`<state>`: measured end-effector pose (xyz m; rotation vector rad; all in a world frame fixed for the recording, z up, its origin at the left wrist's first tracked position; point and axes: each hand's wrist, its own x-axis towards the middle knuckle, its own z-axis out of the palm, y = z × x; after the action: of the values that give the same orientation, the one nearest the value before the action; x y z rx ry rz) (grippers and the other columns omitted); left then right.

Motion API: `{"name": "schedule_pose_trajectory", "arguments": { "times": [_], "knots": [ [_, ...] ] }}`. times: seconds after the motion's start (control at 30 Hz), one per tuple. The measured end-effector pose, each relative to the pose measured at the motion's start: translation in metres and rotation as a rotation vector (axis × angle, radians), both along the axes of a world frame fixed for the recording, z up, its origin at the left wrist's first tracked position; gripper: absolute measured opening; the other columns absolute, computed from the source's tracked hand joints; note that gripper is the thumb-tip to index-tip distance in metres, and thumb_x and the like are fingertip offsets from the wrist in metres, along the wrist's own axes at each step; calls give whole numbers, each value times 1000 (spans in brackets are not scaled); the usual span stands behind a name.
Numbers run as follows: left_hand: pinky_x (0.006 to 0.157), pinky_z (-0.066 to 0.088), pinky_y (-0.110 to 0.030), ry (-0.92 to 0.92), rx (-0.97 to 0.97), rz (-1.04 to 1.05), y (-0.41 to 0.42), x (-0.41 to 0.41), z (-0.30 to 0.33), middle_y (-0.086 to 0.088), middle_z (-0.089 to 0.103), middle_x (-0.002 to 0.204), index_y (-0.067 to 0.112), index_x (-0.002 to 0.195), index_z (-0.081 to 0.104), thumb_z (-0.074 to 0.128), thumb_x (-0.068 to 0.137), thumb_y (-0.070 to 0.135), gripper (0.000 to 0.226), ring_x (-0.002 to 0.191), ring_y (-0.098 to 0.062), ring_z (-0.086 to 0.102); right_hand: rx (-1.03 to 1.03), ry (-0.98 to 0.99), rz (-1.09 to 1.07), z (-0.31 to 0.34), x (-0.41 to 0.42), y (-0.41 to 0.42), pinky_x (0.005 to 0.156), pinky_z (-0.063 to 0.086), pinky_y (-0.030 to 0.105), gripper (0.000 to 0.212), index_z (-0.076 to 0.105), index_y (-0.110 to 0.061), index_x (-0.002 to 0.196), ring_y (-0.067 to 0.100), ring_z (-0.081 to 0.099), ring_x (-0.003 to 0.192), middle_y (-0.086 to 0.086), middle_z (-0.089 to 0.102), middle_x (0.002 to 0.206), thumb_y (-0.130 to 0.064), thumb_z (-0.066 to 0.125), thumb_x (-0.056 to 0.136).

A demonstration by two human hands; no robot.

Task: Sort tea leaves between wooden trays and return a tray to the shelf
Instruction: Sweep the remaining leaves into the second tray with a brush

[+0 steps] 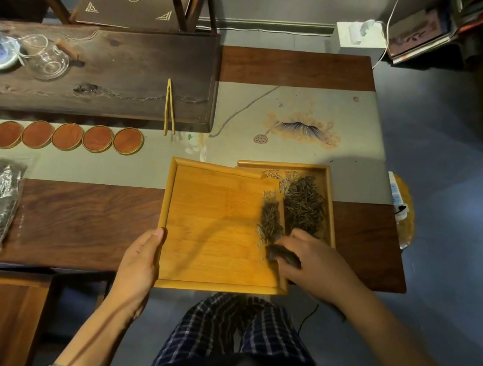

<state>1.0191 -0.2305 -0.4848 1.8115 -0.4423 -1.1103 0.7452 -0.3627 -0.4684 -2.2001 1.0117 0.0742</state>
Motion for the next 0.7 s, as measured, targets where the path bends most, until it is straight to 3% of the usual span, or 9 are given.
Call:
{"name": "schedule_pose_trajectory", "arguments": {
  "times": [0.13,0.3,0.43,0.5,0.63,0.7],
  "knots": [
    [73,44,-19,1,13,-1,3,2,-1,18,75,87,24,96,69,45,101,28,25,79,7,67,3,-4,-52,-5,6,-8,54,41,23,31,56,-26,118,2,49,69,-11,45,91,-39,51,90],
    [59,44,-3,-39,19,-33,5,0,0,26,72,79,28,90,66,43,102,27,26,72,15,63,-6,-40,-120,-7,14,-24,53,32,20,31,59,-18,118,2,46,68,-8,45,89,-34,55,91],
    [73,45,-17,-24,9,-73,6,-1,2,7,74,92,18,97,71,44,101,28,29,87,-2,66,-46,-24,-142,-5,14,-32,59,45,29,30,60,-12,115,11,52,71,1,52,94,-31,53,94],
    [79,45,-24,11,3,-53,7,-3,2,1,73,99,14,101,70,45,101,27,29,94,-11,65,-50,-62,-180,-1,10,-33,58,44,29,28,61,-11,112,9,51,67,2,52,92,-30,54,94],
    [66,44,-8,26,19,-33,7,-6,-1,18,75,86,24,95,68,43,102,28,25,80,8,66,90,-172,-226,11,-1,-21,57,38,19,16,63,-30,105,2,52,69,-12,52,85,-32,58,90],
    [63,46,-6,36,23,-32,6,-6,-2,20,75,86,24,96,67,42,102,29,26,78,10,66,224,-219,-183,19,-7,-9,57,40,14,14,63,-41,99,-1,54,73,-18,55,86,-32,62,88]
  ]
}}
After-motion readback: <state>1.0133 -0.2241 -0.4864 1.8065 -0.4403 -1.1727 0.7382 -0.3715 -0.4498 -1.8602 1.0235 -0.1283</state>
